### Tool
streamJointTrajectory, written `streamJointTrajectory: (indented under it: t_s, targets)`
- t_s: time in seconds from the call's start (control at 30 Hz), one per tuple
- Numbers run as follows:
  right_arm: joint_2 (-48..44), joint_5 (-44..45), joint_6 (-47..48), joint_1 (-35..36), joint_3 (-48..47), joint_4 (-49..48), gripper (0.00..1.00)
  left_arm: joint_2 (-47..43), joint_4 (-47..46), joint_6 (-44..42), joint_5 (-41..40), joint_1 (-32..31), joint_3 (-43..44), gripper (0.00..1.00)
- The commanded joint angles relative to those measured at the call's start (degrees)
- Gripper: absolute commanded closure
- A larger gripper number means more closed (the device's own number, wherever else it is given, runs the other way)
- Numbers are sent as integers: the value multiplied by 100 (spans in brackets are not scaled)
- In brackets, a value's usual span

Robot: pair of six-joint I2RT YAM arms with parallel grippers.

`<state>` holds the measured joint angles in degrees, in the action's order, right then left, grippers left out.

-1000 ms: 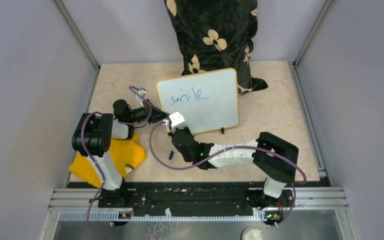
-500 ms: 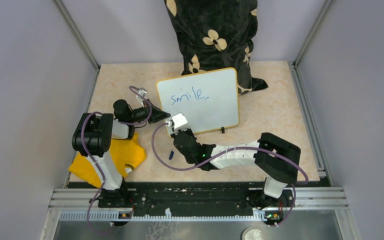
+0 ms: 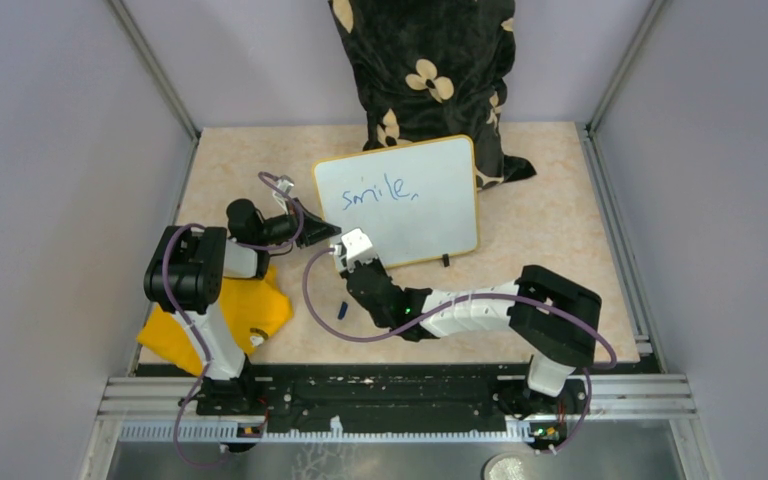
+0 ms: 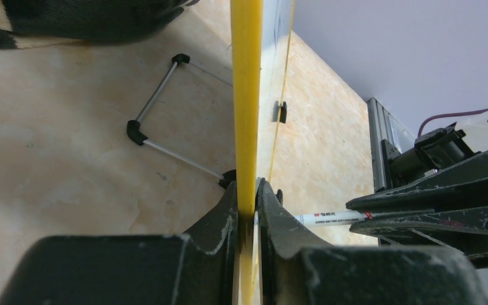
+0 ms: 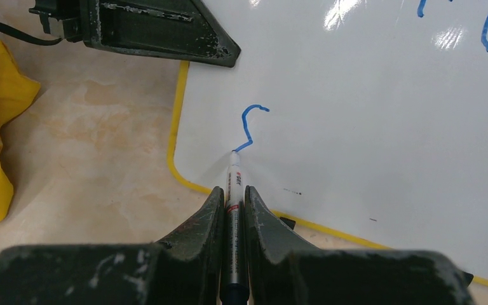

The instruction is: Write a sentence on the whiteboard

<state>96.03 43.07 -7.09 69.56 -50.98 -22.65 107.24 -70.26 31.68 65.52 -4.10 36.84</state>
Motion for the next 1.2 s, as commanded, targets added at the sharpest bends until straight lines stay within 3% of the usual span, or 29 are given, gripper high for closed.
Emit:
streamJointTrajectory:
  t_s: [0.0, 0.17, 0.57, 0.77, 1.17]
  targets:
    - [33, -176, -34, -52, -174, -101, 100, 156, 272, -314, -229, -82, 43, 100]
    - [-6, -236, -33, -52, -245, -152, 100, 149, 271, -320, -232, -82, 42, 100]
    - [-1153, -138, 131, -162, 76, -79, 100, 161, 276, -312, -217, -82, 43, 100]
    - [-1188, -295, 146, -523, 59, -189, 100, 174, 276, -312, -220, -82, 42, 100]
    - [-945, -567, 252, -556, 23, -446, 100, 194, 282, -321, -214, -82, 42, 100]
